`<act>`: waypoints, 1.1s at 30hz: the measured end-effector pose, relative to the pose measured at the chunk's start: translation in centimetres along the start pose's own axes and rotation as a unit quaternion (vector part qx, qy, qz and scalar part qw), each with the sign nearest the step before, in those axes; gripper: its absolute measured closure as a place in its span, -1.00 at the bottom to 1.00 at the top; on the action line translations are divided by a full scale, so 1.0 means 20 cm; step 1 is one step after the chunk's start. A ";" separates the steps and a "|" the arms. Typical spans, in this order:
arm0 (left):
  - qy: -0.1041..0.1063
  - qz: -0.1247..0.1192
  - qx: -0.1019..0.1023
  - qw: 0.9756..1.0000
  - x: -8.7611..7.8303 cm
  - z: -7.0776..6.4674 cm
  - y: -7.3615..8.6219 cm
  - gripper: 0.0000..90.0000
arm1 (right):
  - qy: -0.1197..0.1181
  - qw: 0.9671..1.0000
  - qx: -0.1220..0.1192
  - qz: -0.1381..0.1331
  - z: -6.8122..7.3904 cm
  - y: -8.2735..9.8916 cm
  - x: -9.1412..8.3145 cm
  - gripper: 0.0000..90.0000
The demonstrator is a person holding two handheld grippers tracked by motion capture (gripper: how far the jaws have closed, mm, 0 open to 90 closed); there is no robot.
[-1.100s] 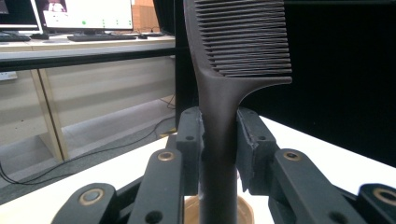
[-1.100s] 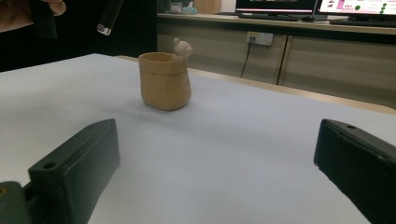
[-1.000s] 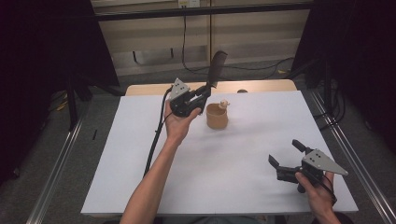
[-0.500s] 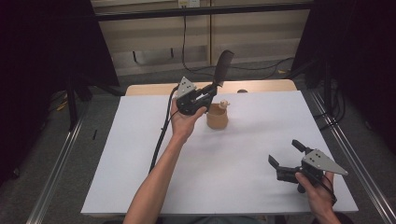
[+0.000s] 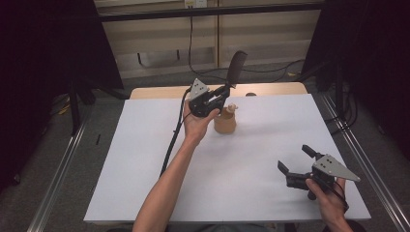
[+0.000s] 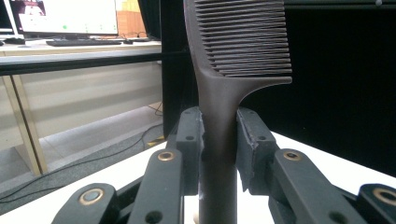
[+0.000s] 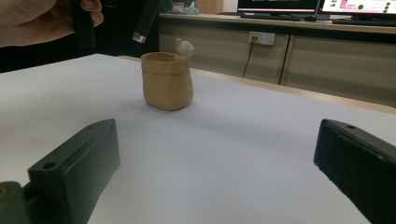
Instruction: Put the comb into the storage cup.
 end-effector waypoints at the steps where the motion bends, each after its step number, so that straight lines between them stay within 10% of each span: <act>1: -0.001 0.002 0.002 1.000 0.00 0.00 0.00 0.62 | -0.001 1.000 -0.001 0.000 0.00 0.00 0.00 -1.00; 33: -0.009 0.026 -0.005 1.000 0.08 0.07 0.16 0.62 | -0.002 1.000 -0.001 0.001 0.00 0.00 0.00 -1.00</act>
Point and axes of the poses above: each handheld gripper's, and its own axes: x roughly forward along the jaws, y roughly out of its underside, z roughly to its left, the point moved 9 cm from there along x, roughly forward along the jaws, and after that the axes turned 14 degrees about y, right-handed, at the moved point
